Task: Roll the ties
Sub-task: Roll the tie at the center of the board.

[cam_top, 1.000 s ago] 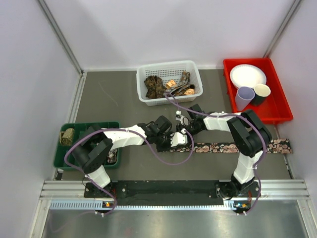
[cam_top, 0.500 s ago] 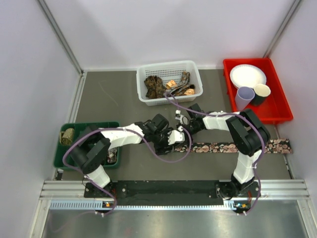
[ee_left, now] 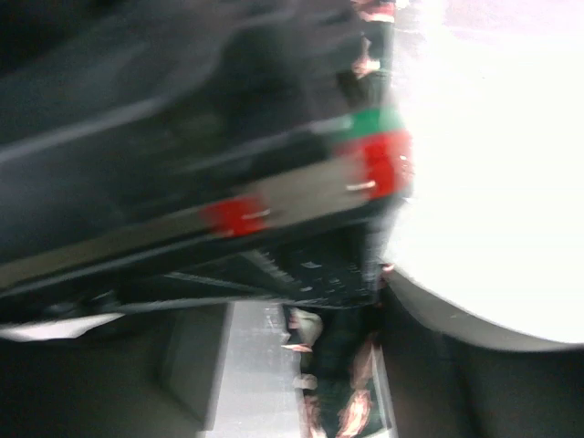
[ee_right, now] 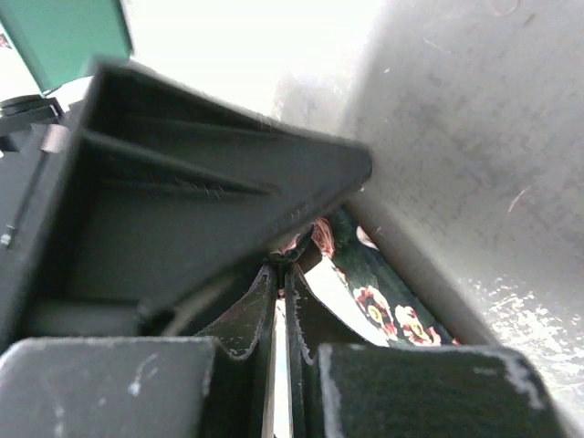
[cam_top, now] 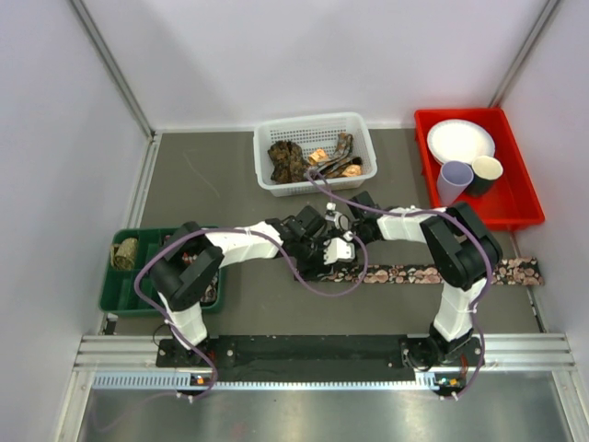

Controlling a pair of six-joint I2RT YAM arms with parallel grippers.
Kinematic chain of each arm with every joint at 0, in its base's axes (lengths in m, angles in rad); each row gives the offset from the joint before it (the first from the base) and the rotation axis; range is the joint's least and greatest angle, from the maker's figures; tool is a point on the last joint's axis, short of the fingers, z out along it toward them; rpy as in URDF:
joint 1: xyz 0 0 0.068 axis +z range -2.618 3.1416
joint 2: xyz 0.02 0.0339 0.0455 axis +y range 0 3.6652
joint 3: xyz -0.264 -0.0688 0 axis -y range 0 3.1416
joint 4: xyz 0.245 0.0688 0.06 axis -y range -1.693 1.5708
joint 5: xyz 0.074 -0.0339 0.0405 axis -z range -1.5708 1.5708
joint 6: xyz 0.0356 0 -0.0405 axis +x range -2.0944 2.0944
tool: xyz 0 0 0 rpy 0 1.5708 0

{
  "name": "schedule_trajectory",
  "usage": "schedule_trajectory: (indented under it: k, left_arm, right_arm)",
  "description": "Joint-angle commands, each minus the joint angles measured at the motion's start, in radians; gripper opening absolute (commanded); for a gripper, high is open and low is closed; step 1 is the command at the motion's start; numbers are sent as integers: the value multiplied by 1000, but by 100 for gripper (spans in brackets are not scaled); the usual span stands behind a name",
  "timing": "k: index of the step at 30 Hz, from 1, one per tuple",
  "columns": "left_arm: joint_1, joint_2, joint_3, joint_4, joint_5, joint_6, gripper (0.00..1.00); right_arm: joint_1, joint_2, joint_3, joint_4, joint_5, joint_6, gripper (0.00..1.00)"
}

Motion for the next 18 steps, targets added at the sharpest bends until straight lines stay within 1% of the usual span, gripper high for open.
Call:
schedule_trajectory:
  k: [1, 3, 6, 7, 10, 14, 16, 17, 18]
  left_arm:
    - [-8, 24, 35, -82, 46, 54, 56]
    - [-8, 17, 27, -106, 48, 77, 47]
    - [-8, -23, -14, -122, 66, 108, 42]
    - [-8, -29, -31, -123, 68, 109, 38]
    - [-8, -39, -43, -131, 72, 112, 32]
    - [-8, -30, -42, -121, 63, 87, 33]
    - [-8, -25, -30, -107, 39, 53, 38]
    - [-7, -17, -25, -104, 34, 27, 44]
    - [-5, -16, -22, -99, 17, 13, 48]
  right_arm:
    - [-5, -37, 8, 34, -34, 9, 0]
    - [-5, -37, 9, 25, -34, 5, 0]
    - [-5, -40, 11, 18, -29, 2, 0]
    - [-7, -39, 12, 20, -28, 2, 0]
    - [-7, -31, 17, 14, -19, 2, 0]
    - [-10, -10, 23, 2, 29, -17, 0]
    - [-12, 15, 27, -8, 41, -36, 0]
    - [-10, 21, 30, -21, 62, -44, 0]
    - [-10, 26, 32, -26, 72, -55, 0]
